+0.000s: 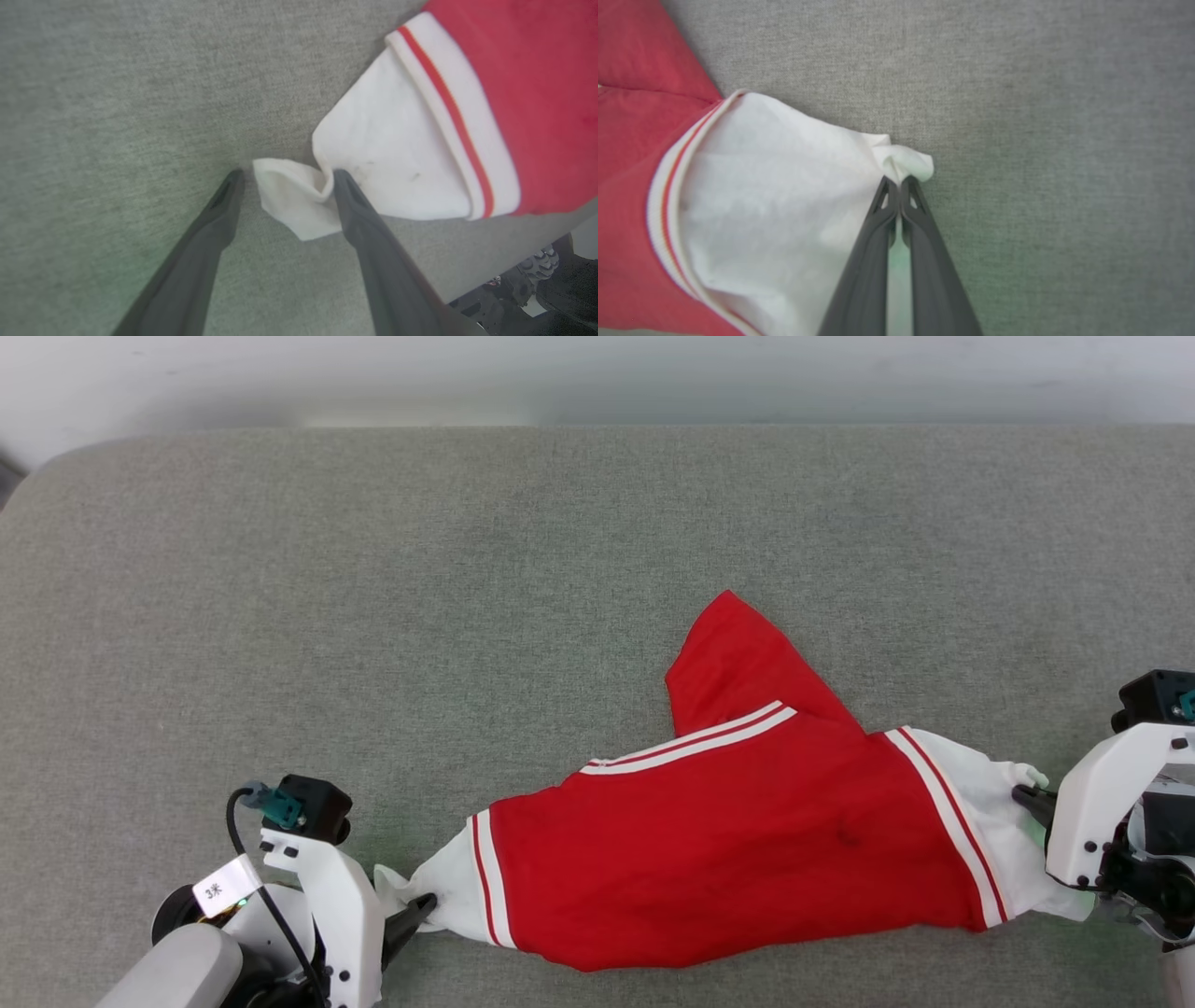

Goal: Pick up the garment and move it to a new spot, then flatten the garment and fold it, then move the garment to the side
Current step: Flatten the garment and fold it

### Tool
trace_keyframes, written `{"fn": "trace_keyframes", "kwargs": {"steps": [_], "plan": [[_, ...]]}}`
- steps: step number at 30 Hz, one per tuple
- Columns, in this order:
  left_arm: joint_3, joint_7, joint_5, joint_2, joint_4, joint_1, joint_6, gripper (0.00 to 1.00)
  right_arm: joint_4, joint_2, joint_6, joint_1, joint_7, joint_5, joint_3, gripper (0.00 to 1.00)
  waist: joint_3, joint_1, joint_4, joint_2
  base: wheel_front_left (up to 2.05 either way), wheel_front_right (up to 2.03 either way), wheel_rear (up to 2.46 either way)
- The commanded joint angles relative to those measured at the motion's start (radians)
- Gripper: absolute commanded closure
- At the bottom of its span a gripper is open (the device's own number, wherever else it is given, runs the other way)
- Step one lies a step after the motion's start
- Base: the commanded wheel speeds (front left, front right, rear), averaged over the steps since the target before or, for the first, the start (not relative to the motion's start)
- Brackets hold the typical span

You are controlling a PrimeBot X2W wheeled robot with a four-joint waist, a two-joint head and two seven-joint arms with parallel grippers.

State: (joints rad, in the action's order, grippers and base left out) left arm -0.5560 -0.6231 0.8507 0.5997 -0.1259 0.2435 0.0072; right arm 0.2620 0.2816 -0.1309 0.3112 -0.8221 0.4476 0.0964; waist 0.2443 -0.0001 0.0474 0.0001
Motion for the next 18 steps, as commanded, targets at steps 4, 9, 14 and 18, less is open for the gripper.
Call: {"fn": "trace_keyframes", "kwargs": {"steps": [4, 9, 14, 18], "plan": [[-0.048, -0.005, -0.008, -0.049, -0.068, -0.013, -0.013, 1.00, -0.004, -0.001, 0.000, 0.007, 0.013, 0.001, -0.003, 1.00, -0.007, 0.0001, -0.004, -0.0001, 0.00, 0.00, 0.00], [-0.021, 0.053, -0.038, -0.037, -0.083, 0.019, -0.002, 1.00, -0.004, 0.002, 0.000, 0.005, 0.028, 0.000, -0.017, 1.00, -0.045, 0.0001, -0.014, -0.0001, 0.00, 0.00, 0.00], [0.020, 0.161, -0.102, -0.014, -0.066, 0.068, 0.033, 1.00, -0.010, 0.009, 0.000, 0.017, 0.064, -0.012, -0.030, 1.00, -0.094, 0.0001, -0.027, -0.0001, 0.00, 0.00, 0.00], [0.055, 0.247, -0.135, -0.015, -0.061, 0.103, 0.060, 1.00, -0.002, 0.003, 0.000, 0.039, 0.109, -0.029, -0.038, 1.00, -0.138, 0.0001, -0.046, -0.0001, 0.00, 0.00, 0.00]]}}
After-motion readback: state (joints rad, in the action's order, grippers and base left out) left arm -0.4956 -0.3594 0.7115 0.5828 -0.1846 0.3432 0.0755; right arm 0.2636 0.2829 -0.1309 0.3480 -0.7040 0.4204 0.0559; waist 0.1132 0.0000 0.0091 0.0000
